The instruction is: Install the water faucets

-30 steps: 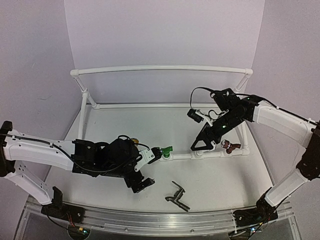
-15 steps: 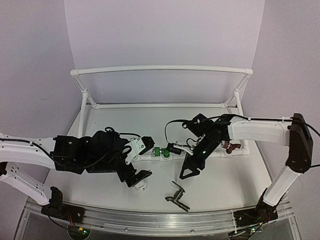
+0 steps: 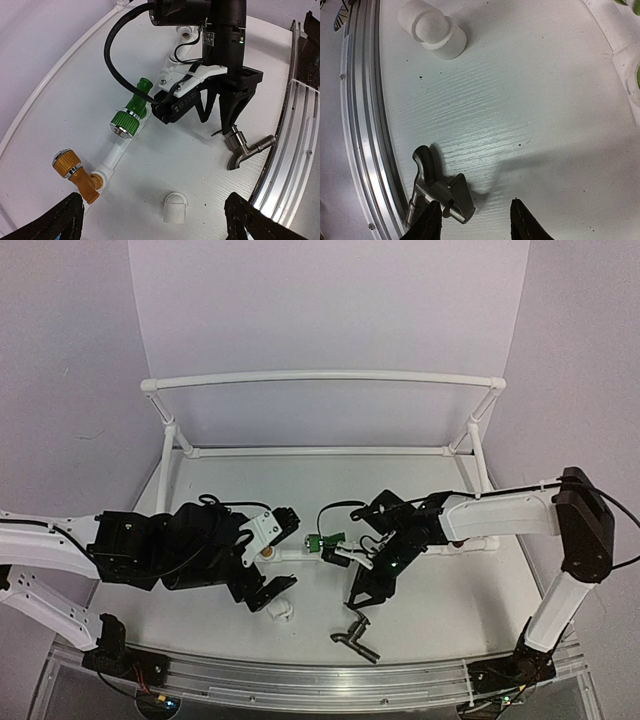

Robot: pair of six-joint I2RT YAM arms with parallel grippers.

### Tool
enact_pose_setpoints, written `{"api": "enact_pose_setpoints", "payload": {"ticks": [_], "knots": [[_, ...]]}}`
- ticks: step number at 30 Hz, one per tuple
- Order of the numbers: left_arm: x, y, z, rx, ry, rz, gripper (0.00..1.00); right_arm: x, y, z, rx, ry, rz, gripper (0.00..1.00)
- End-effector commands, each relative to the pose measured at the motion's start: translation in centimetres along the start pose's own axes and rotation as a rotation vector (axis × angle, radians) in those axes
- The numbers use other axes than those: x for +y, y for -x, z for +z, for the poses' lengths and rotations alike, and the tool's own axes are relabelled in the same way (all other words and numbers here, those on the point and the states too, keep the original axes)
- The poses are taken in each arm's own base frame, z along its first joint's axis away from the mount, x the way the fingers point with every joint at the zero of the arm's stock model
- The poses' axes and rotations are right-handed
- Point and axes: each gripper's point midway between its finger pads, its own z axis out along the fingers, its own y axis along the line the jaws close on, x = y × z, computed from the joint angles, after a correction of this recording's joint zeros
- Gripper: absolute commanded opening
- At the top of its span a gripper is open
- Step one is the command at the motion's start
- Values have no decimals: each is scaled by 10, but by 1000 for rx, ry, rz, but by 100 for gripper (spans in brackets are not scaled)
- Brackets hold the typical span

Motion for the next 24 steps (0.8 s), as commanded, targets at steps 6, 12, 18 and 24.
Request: {"api": "enact_pose_setpoints", "payload": {"ticks": [6,12,18,24], "knots": [[9,15,-10,-28,45,-44,100,0,5,24,20,-61,-50,35],[15,15,-18,-36,67,-72,100,-1,3,27,33,-77,-45,26],[17,16,-17,-44,81,-65,100,0,14,20,7,-90,-42,0],[24,21,-17,-35,127,-86,100,12,44,-6,-72,-73,-59,0]]}}
